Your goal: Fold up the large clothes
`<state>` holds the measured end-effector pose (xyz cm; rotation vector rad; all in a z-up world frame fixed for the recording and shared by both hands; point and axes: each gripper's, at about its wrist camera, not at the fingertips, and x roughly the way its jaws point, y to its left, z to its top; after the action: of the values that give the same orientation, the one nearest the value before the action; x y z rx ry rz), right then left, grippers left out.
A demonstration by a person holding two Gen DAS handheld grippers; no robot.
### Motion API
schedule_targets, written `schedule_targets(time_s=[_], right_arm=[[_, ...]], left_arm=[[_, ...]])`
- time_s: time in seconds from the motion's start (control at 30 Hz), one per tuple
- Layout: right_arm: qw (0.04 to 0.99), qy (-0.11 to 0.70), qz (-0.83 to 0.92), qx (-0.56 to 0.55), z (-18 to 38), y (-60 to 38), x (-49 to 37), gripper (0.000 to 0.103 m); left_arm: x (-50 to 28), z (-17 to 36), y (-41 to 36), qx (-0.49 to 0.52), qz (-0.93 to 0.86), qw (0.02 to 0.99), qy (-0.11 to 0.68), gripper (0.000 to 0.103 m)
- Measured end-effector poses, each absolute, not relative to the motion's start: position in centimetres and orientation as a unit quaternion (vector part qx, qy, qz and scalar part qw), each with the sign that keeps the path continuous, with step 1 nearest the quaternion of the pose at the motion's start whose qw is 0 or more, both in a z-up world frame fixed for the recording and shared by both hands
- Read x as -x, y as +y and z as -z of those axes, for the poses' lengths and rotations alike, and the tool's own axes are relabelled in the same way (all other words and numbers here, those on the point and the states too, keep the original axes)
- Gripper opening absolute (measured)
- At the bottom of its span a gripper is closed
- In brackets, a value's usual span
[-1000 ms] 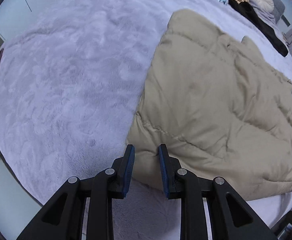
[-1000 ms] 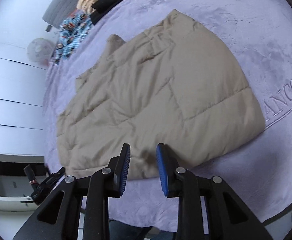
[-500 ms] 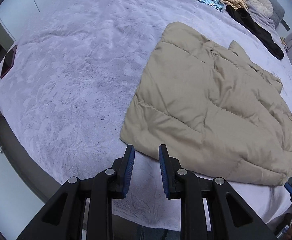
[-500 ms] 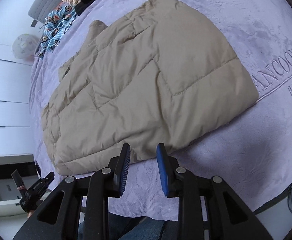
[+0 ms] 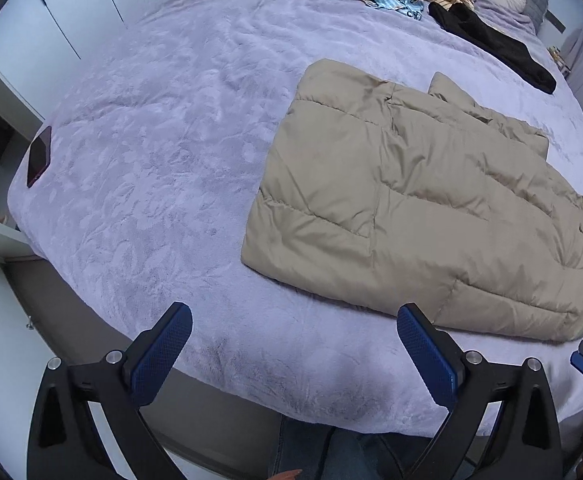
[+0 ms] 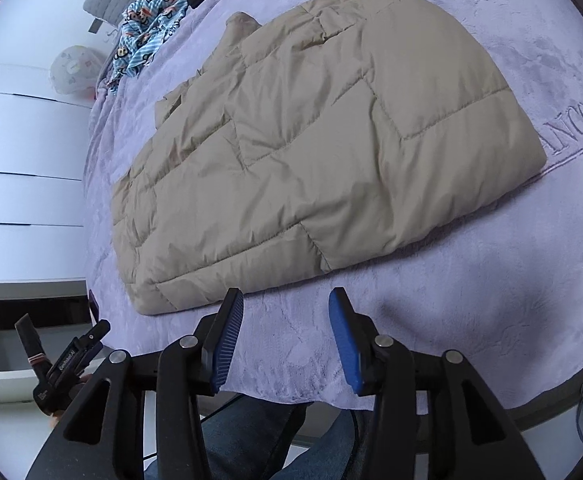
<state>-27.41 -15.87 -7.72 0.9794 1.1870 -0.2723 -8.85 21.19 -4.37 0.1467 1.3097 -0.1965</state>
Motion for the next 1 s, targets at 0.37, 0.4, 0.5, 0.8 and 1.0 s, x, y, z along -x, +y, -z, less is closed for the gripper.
schedule_targets(time_s=[0.37, 0.4, 0.5, 0.8, 1.0], right_arm=[[0.718, 0.525, 0.142, -0.434, 7.3, -13.3, 24.3, 0.059], [0.717, 0.525, 0.143, -0.435, 7.3, -13.0, 23.8, 0.059], [0.716, 0.529, 0.147, -0.431, 7.4, -11.9, 22.3, 0.059], [0.707, 0.541, 0.154, -0.429, 7.6, -9.7, 19.6, 0.070], [0.705, 0.546, 0.161, -0.423, 7.6, -9.1, 18.1, 0.079]], left_arm=[[5.0, 4.8, 22.0, -0.072, 0.139, 0.778, 0.608, 0.102], [4.6, 4.7, 22.1, -0.073, 0.140, 0.780, 0.606, 0.102], [3.2, 4.8, 22.4, -0.065, 0.154, 0.776, 0.608, 0.102], [0.4, 5.8, 22.2, -0.081, 0.181, 0.764, 0.614, 0.102], [-1.1, 7.0, 21.8, -0.085, 0.205, 0.747, 0.626, 0.102]])
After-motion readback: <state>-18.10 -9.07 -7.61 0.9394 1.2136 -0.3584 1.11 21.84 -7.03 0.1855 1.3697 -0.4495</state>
